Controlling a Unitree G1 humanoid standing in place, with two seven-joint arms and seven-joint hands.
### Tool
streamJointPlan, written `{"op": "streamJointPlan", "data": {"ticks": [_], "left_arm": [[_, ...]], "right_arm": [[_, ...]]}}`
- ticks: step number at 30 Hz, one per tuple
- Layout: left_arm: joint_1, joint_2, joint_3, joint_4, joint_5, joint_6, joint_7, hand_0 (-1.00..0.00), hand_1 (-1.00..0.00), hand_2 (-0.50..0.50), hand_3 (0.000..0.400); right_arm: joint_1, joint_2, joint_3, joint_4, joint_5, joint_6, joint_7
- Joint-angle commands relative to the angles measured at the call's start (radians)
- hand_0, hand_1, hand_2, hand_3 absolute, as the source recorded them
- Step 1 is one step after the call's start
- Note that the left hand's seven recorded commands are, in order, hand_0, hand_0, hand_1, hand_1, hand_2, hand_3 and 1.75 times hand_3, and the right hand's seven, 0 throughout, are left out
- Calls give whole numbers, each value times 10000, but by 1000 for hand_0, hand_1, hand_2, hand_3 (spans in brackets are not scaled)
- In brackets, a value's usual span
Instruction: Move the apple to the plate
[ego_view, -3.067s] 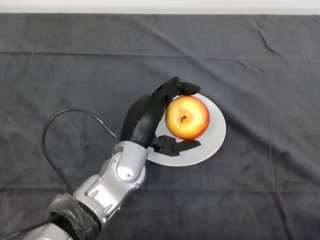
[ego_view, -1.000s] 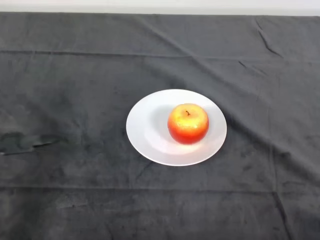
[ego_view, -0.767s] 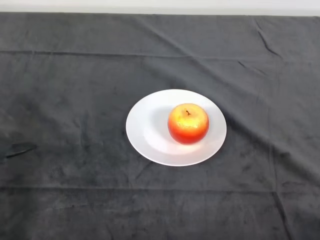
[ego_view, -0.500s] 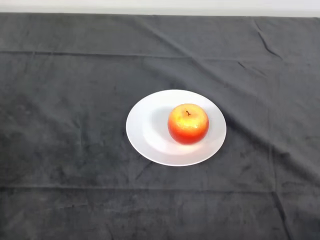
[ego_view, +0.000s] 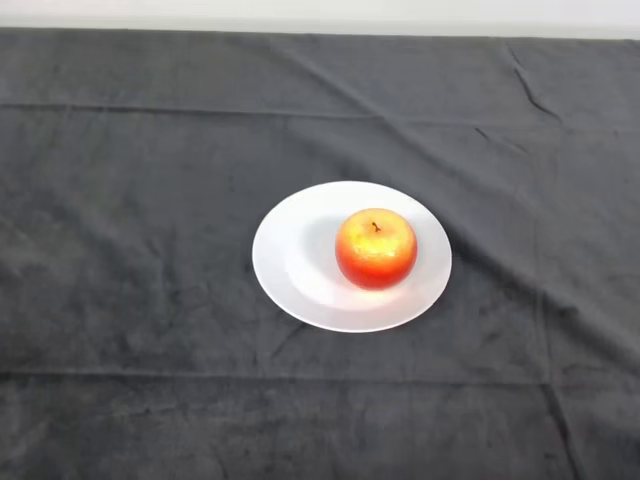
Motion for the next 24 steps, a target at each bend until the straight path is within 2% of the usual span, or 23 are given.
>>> {"op": "streamJointPlan", "data": {"ticks": [1, 8, 24], "left_arm": [[-48, 113, 485, 570, -154, -228, -61, 0, 0, 0, 0], [-106, 52, 969, 748, -305, -143, -113, 0, 0, 0, 0], [-354, -259, 1395, 1124, -94, -311, -271, 0, 0, 0, 0]], "right_arm": [[784, 236, 241, 480, -212, 178, 69], [767, 236, 247, 516, -219, 160, 63], [740, 237, 257, 574, -229, 127, 52]]}}
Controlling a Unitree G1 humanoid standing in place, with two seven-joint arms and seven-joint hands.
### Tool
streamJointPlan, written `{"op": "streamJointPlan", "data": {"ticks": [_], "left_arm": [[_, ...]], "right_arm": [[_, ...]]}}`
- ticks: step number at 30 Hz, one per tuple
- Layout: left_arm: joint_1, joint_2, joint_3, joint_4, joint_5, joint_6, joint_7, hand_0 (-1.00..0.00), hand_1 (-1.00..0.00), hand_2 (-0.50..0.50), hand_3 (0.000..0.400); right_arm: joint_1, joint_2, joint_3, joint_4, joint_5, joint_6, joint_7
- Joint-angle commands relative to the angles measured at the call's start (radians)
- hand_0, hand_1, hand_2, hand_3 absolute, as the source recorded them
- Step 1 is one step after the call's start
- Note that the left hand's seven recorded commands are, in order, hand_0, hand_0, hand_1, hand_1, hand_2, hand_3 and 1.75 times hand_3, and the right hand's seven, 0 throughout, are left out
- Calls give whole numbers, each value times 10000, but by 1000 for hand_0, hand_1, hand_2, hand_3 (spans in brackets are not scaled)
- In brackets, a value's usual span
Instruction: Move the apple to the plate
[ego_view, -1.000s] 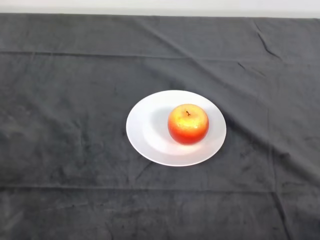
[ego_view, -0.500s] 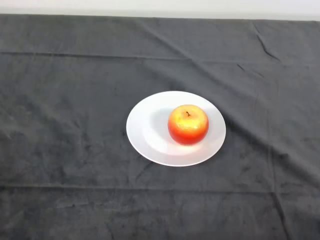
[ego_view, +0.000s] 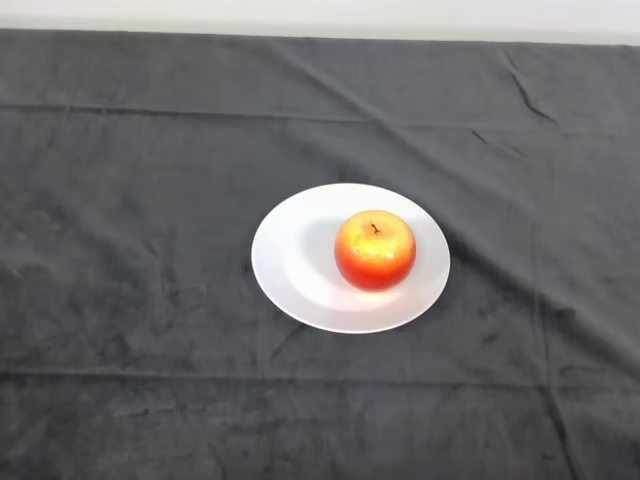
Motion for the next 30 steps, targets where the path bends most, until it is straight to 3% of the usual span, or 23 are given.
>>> {"op": "streamJointPlan", "data": {"ticks": [1, 30], "left_arm": [[-302, -216, 608, 409, 108, -174, -88, 0, 0, 0, 0], [-489, -442, 927, 355, 326, -26, -417, 0, 0, 0, 0]], "right_arm": [[717, 196, 224, 553, -221, 127, 51], [701, 196, 232, 591, -225, 99, 38]]}}
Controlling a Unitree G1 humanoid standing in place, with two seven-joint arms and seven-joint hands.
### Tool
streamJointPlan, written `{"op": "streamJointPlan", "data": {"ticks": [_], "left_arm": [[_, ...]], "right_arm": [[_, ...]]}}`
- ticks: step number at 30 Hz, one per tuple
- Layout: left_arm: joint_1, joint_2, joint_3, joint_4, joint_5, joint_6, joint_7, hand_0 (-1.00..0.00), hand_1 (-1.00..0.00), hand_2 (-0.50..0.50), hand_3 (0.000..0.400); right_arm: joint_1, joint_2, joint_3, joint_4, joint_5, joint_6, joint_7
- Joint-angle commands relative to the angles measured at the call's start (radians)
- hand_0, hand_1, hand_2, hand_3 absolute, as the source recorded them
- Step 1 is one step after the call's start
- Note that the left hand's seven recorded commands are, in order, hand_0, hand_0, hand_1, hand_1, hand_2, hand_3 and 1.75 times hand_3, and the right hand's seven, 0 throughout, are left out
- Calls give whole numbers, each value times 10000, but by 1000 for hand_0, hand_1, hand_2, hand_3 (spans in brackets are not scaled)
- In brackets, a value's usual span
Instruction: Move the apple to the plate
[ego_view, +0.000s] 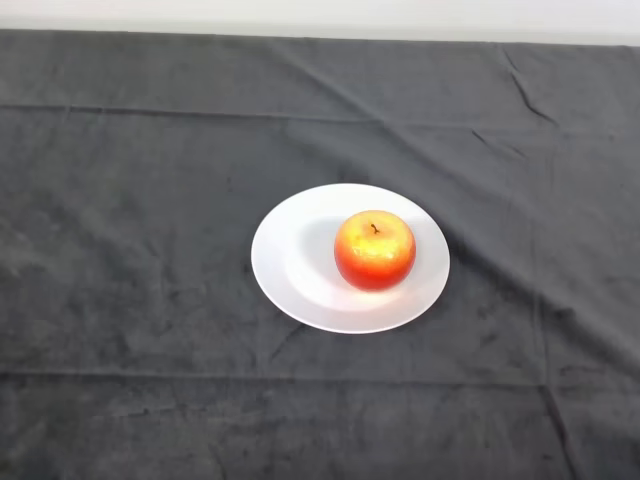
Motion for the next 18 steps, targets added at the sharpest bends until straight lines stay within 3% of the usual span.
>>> {"op": "streamJointPlan", "data": {"ticks": [1, 18], "left_arm": [[-432, -269, 549, 338, 237, -20, -85, 0, 0, 0, 0], [-524, -345, 643, 346, 345, 29, -234, 0, 0, 0, 0]], "right_arm": [[702, 192, 231, 584, -225, 101, 38], [701, 191, 234, 587, -224, 98, 37]]}}
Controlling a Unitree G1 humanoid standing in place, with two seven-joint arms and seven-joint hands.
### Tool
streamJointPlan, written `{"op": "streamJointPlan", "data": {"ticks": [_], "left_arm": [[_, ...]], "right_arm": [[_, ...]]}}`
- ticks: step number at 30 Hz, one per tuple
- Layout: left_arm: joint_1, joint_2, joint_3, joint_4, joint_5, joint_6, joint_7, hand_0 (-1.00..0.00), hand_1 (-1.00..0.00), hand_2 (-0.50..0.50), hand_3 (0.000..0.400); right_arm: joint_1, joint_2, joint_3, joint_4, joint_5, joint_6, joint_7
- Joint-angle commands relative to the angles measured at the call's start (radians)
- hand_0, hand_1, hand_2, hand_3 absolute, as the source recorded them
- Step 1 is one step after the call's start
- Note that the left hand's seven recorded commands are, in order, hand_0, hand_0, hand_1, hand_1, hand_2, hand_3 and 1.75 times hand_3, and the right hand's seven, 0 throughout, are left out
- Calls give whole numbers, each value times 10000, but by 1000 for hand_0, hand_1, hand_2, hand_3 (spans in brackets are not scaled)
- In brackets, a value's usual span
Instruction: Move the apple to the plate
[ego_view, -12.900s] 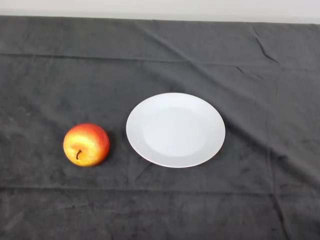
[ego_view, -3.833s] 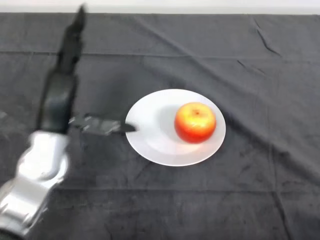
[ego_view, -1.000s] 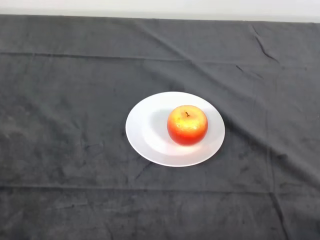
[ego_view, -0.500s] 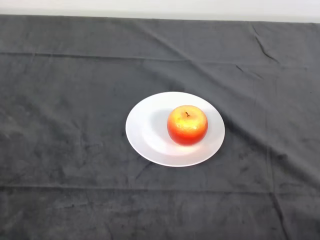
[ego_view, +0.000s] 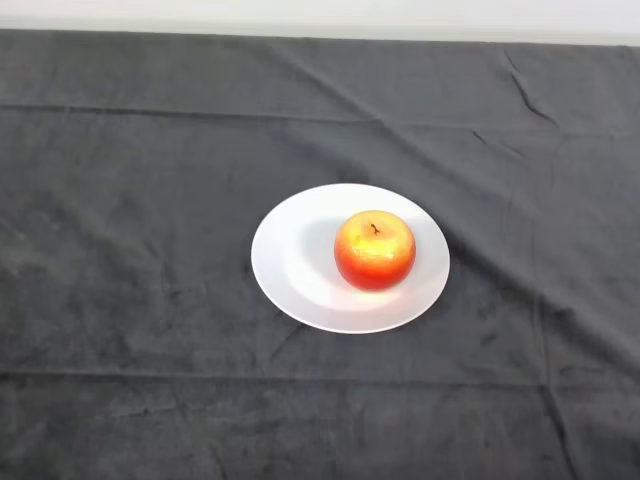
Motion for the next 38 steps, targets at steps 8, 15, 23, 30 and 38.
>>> {"op": "streamJointPlan", "data": {"ticks": [8, 15, 23, 30, 38], "left_arm": [[-402, -376, 624, 370, 233, 19, -94, 0, 0, 0, 0], [-409, -393, 643, 356, 240, 46, -162, 0, 0, 0, 0], [-445, -411, 661, 406, 254, 35, -241, 0, 0, 0, 0], [-472, -408, 683, 438, 254, 48, -303, 0, 0, 0, 0], [-497, -402, 718, 486, 246, 47, -373, 0, 0, 0, 0]], "right_arm": [[700, 191, 235, 586, -224, 98, 36], [701, 191, 235, 585, -223, 98, 36], [701, 191, 235, 584, -222, 99, 36], [701, 190, 236, 584, -221, 99, 36], [701, 190, 236, 585, -221, 99, 36]]}}
